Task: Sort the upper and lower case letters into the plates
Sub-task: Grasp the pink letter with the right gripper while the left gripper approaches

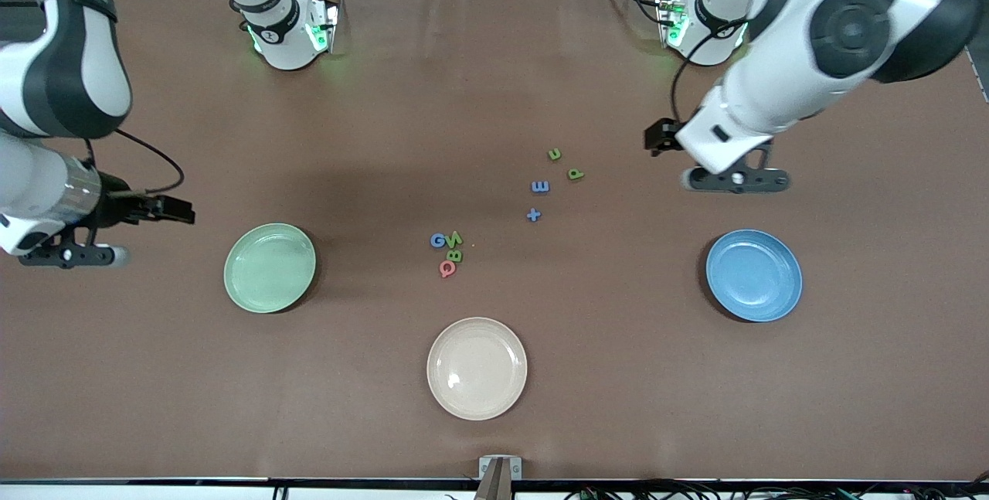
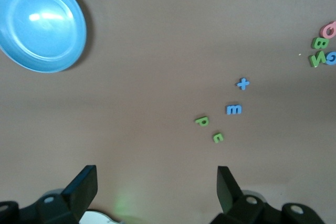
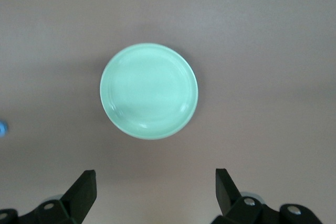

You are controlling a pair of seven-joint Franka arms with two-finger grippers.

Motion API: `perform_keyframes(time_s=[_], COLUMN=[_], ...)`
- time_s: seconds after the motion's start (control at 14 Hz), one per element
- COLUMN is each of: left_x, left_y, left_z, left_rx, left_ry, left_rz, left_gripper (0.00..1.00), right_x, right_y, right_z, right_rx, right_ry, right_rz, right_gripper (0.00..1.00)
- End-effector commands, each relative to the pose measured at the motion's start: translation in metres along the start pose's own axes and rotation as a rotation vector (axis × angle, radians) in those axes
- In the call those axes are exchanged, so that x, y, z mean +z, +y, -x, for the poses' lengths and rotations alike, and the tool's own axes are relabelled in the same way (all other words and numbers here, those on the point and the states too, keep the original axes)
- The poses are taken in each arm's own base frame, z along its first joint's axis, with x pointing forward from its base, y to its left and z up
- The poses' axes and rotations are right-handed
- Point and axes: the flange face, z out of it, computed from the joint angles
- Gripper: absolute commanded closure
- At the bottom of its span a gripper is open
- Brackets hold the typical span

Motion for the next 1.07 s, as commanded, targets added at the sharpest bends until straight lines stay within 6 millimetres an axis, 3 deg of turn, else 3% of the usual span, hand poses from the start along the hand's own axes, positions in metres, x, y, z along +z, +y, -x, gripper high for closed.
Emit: perform_keyframes(time_s=[0.0, 0.21, 0.36, 0.57, 0.72, 0.79, 1.0], left_x=[0.042, 0.093, 0.126, 0.179, 0.218, 0.236, 0.273], left_y=[0.009, 0.047, 0.051, 0.058, 0.061, 0.061, 0.064], left_z=[0.041, 0.059, 0.066, 0.083, 0.093, 0.093, 0.093], left_rx=[-0.056, -0.233, -0.281, -0.339, -0.354, -0.368, -0.386], left_ry=[0.029, 0.019, 0.004, 0.04, 0.078, 0.083, 0.105], left_rz=[-0.023, -0.036, -0.051, -0.04, -0.003, 0.017, 0.084], left_gripper=[0.0, 0.01, 0.01, 0.02, 0.02, 0.01, 0.01], right_x=[0.024, 0.05, 0.077, 0.134, 0.176, 0.192, 0.215], right_y=[-0.07, -0.137, -0.16, -0.216, -0.262, -0.274, -0.31], right_z=[-0.006, -0.007, -0.015, -0.02, -0.013, -0.013, -0.001], right_rx=[0.152, 0.388, 0.469, 0.435, 0.365, 0.351, 0.305], right_ry=[0.037, 0.081, 0.103, 0.114, 0.139, 0.139, 0.129], right_rz=[-0.013, -0.031, -0.054, -0.127, -0.123, -0.118, -0.101], right_gripper=[0.0, 0.0, 0.0, 0.0, 0.0, 0.0, 0.0])
